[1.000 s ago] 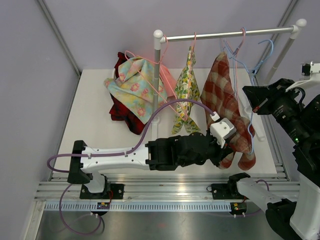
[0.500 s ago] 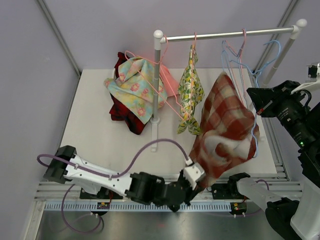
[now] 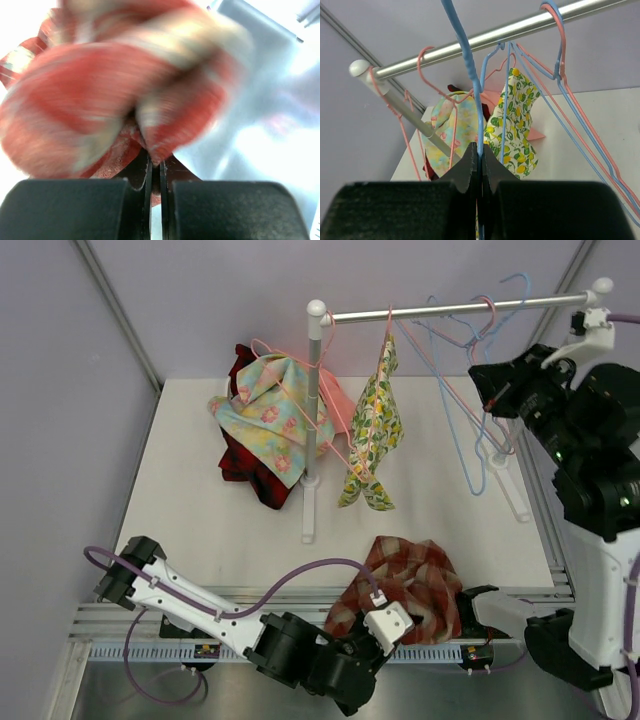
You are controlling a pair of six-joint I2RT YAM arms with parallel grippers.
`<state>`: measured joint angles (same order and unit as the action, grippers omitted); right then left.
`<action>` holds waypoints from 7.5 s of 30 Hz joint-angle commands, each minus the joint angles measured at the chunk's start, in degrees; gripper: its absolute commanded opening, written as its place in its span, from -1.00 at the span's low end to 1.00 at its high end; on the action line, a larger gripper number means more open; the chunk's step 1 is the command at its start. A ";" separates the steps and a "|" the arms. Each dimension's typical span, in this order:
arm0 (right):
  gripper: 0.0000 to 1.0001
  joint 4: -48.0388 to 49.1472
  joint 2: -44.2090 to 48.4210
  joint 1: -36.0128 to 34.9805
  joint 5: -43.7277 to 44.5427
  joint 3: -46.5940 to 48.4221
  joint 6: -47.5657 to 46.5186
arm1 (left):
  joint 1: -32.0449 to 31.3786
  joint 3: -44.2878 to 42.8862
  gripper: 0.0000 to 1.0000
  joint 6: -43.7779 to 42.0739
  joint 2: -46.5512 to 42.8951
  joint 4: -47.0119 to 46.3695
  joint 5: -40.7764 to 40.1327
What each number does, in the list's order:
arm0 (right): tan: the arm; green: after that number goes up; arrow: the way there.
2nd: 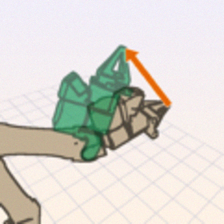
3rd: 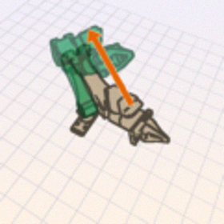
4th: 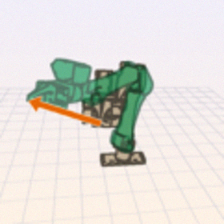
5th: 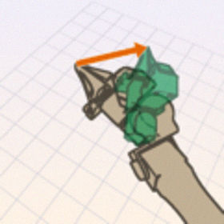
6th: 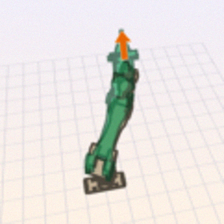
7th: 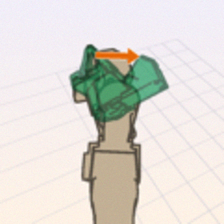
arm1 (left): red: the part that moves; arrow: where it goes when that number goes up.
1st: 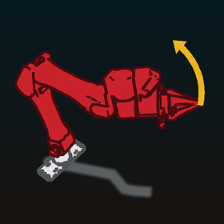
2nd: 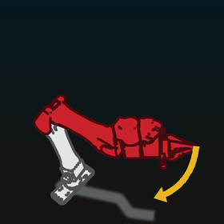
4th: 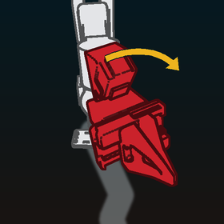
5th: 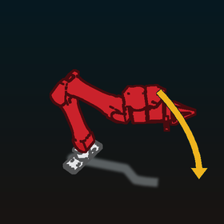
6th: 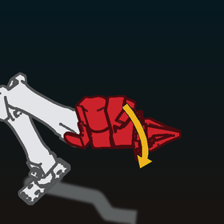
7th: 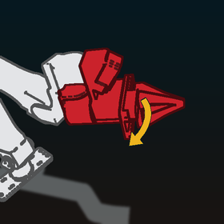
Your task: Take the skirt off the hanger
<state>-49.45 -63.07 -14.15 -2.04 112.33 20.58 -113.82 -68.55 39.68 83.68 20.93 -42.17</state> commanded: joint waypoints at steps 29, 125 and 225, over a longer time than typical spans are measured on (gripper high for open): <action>0.32 6.57 0.75 0.00 3.98 -15.13 -1.07 | 15.71 -11.07 -1.00 -8.62 -26.37 27.60 -20.33; -1.00 18.96 -2.94 -8.43 -16.41 -4.32 -1.34 | 75.62 -23.25 0.91 -21.56 -33.34 28.90 19.94; -1.00 20.71 0.14 -8.44 -1.39 -16.17 7.20 | 78.64 -47.17 -1.00 -41.53 -6.63 12.73 19.39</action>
<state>-34.50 -63.53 -22.24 -4.99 96.62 28.29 -41.50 -108.97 1.74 71.24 36.10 -34.76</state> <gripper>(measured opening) 0.012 0.005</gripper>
